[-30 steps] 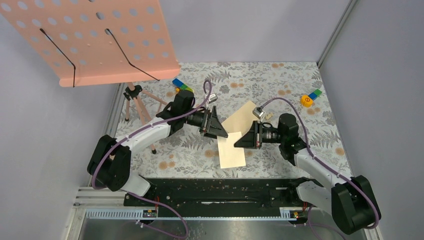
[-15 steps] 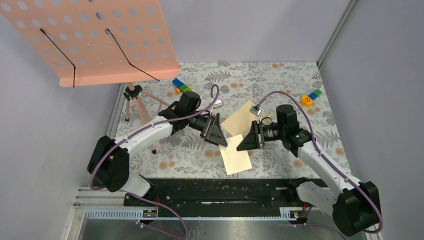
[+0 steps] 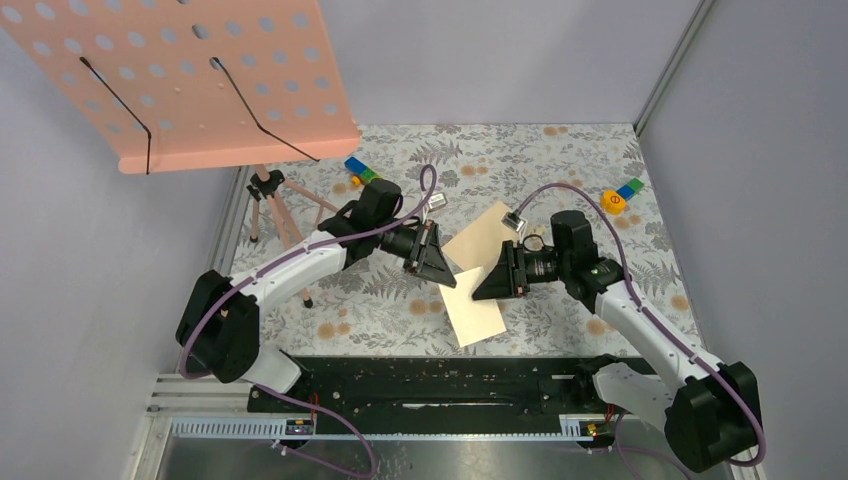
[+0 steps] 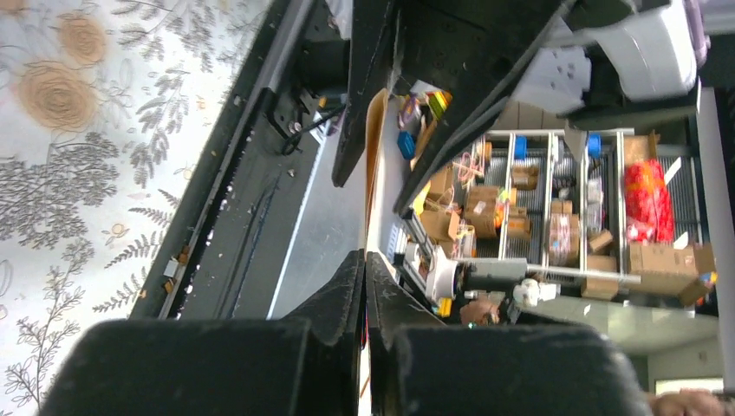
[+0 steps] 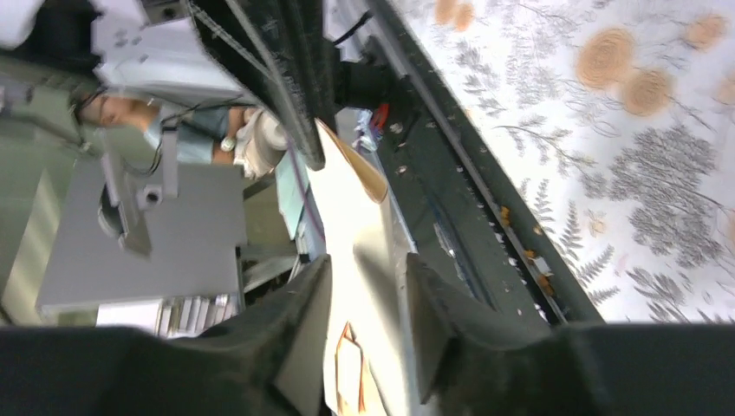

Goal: Place the letter into the envelope and seal it
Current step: Adjust the letter.

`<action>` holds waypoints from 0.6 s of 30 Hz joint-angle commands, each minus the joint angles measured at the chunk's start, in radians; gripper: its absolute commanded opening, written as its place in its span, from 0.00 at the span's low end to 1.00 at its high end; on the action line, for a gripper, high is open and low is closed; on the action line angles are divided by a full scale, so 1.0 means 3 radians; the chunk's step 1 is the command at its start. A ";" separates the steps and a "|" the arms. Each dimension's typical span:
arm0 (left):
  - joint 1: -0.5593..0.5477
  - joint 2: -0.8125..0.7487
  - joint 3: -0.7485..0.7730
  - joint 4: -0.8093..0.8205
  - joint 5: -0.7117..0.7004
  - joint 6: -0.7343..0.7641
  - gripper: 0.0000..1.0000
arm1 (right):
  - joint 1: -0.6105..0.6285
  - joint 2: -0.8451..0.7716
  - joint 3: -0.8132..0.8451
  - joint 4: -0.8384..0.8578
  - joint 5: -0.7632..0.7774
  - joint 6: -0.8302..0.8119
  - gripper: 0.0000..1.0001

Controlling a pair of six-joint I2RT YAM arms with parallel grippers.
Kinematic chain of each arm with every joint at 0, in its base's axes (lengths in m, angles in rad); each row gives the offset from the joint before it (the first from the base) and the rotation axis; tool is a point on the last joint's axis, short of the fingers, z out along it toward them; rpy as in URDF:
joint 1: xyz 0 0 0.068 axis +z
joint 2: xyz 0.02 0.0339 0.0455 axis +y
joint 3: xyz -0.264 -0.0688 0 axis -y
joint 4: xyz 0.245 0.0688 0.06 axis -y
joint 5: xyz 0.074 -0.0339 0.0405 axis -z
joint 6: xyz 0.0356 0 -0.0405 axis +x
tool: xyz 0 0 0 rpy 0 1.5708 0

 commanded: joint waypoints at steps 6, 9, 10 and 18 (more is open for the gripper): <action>0.0004 0.0133 0.0094 -0.0253 -0.1259 -0.0752 0.00 | 0.0004 -0.0700 0.0138 -0.0722 0.1781 -0.0167 0.65; -0.0010 0.0120 0.0020 -0.0300 -0.1557 -0.1117 0.00 | 0.0102 -0.1035 0.0179 -0.0925 0.2211 -0.0279 0.68; -0.0014 0.0100 0.0009 -0.0357 -0.1690 -0.1216 0.00 | 0.0187 -0.1094 0.0215 -0.1021 0.2375 -0.0340 0.69; -0.0088 0.0029 0.0161 -0.0736 -0.2347 -0.1712 0.00 | 0.1090 -0.1060 0.0532 -0.1517 0.3637 -0.0662 0.68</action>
